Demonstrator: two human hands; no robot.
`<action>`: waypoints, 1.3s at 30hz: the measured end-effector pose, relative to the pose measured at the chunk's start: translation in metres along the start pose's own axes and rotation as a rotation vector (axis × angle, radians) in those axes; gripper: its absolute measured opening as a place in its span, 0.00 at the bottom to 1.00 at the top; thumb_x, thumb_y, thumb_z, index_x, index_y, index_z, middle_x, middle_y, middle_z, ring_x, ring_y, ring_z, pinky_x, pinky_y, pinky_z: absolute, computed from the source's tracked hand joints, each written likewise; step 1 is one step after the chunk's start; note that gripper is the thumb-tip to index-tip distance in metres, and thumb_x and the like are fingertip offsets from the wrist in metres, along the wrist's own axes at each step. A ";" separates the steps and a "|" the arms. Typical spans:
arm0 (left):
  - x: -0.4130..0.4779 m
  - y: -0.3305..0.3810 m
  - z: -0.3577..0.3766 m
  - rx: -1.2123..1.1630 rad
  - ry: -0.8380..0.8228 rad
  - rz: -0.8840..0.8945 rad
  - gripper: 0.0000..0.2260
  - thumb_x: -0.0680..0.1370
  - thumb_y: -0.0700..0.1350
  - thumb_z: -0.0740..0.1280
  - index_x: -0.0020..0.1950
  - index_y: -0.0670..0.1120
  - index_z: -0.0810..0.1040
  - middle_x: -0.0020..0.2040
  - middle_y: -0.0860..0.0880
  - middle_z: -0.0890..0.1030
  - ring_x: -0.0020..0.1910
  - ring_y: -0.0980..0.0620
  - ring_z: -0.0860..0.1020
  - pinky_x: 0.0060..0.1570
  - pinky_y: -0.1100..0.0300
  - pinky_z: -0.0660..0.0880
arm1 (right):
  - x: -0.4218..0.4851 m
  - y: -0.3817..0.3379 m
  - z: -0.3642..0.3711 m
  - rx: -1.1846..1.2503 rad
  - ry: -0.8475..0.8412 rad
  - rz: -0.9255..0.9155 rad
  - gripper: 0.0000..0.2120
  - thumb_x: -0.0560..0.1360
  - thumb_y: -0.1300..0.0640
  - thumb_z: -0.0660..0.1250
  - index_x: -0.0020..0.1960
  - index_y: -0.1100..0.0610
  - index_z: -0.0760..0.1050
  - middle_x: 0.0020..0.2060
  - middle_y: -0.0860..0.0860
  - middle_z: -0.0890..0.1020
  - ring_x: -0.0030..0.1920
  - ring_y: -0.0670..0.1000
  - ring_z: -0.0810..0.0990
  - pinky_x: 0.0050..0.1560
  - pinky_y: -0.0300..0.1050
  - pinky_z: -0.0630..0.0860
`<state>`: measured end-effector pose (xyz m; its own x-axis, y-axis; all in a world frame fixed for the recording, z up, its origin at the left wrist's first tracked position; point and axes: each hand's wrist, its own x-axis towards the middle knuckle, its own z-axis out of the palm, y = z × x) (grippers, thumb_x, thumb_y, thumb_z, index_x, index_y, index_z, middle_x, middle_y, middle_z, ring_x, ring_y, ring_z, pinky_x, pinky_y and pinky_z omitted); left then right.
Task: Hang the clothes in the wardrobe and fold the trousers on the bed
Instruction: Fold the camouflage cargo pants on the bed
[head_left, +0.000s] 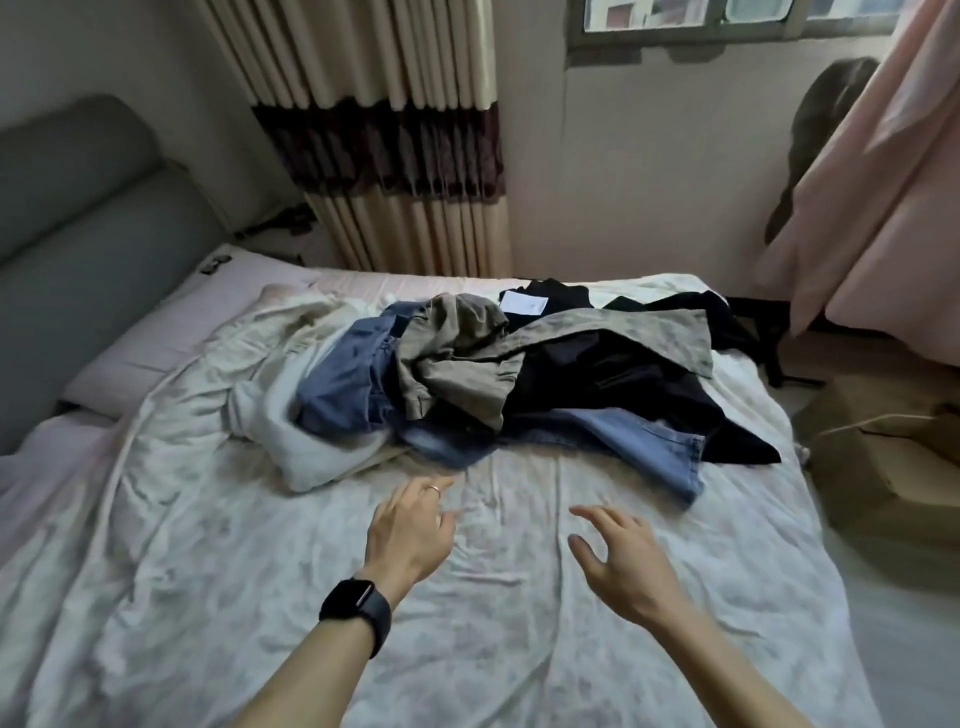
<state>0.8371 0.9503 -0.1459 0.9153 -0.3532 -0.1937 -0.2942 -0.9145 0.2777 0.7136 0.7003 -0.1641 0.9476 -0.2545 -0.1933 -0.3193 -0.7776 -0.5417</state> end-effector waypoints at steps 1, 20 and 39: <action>0.012 -0.005 0.006 0.014 -0.015 -0.009 0.22 0.81 0.52 0.60 0.75 0.55 0.68 0.72 0.55 0.70 0.69 0.52 0.68 0.66 0.55 0.65 | 0.016 0.005 0.012 -0.024 -0.035 0.005 0.21 0.81 0.42 0.60 0.73 0.42 0.69 0.71 0.41 0.72 0.71 0.49 0.66 0.68 0.42 0.65; 0.331 -0.028 0.165 0.816 0.131 0.335 0.21 0.85 0.48 0.55 0.78 0.61 0.61 0.81 0.39 0.49 0.77 0.29 0.53 0.73 0.33 0.53 | 0.170 0.185 0.264 -0.400 -0.344 0.160 0.29 0.75 0.26 0.36 0.71 0.26 0.27 0.73 0.38 0.22 0.76 0.56 0.23 0.56 0.79 0.23; 0.263 0.070 -0.183 0.031 0.730 0.482 0.05 0.81 0.45 0.62 0.56 0.52 0.73 0.49 0.47 0.82 0.46 0.37 0.80 0.40 0.50 0.72 | 0.130 0.075 0.159 0.045 -0.489 0.278 0.43 0.75 0.31 0.63 0.82 0.47 0.53 0.80 0.52 0.61 0.78 0.52 0.63 0.74 0.44 0.61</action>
<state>1.1069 0.8293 -0.0055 0.6339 -0.4982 0.5916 -0.6921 -0.7069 0.1462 0.8111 0.7000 -0.3600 0.7148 -0.1422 -0.6847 -0.5668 -0.6914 -0.4481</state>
